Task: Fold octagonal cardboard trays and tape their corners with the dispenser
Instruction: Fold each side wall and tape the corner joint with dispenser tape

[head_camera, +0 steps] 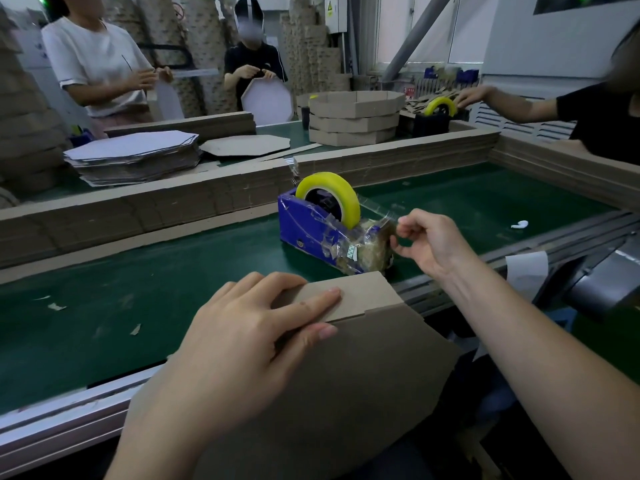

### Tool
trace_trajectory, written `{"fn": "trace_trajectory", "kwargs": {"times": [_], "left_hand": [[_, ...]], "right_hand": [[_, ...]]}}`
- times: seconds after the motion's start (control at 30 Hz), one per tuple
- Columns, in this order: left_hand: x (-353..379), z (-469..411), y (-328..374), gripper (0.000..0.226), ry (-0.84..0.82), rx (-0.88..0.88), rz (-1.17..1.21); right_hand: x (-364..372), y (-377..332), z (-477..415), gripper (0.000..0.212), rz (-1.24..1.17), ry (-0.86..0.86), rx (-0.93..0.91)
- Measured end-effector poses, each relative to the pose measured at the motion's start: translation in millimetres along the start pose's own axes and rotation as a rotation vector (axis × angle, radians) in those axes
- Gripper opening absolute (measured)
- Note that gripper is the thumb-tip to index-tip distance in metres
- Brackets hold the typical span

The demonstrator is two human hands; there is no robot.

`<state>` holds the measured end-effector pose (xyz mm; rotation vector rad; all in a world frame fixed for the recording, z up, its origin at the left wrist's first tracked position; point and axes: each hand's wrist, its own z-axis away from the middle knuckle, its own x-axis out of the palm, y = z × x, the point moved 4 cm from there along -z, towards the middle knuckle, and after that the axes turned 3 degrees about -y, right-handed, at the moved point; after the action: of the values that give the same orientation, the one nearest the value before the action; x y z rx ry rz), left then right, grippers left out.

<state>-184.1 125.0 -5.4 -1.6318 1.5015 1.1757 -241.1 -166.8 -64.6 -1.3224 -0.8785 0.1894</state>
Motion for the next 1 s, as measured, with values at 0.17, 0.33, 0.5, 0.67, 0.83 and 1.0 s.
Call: {"fn": "trace_trajectory", "kwargs": {"times": [0.17, 0.33, 0.5, 0.67, 0.83, 1.0], "left_hand": [[0.5, -1.0, -0.7, 0.041, 0.016, 0.0, -0.004], [1.4, -2.9, 0.5, 0.041, 0.01, 0.005, -0.015], [2.0, -4.1, 0.2, 0.041, 0.006, 0.008, -0.021], [2.6, -3.8, -2.3, 0.042, -0.011, 0.003, -0.003], [1.2, -4.8, -1.9, 0.04, 0.009, -0.005, 0.072], [-1.0, -6.8, -1.3, 0.038, -0.004, -0.012, 0.113]], "right_hand": [[-4.1, 6.1, 0.4, 0.051, -0.019, 0.016, -0.05], [-8.9, 15.1, 3.7, 0.047, -0.087, 0.035, -0.108], [-13.5, 19.0, 5.2, 0.045, 0.099, 0.02, -0.169], [-28.3, -4.9, 9.1, 0.028, 1.131, 0.196, -0.228], [-13.7, -32.1, 59.4, 0.012, 0.858, 0.205, -0.364], [58.4, -31.8, 147.6, 0.01, 0.498, -0.049, -0.518]]}}
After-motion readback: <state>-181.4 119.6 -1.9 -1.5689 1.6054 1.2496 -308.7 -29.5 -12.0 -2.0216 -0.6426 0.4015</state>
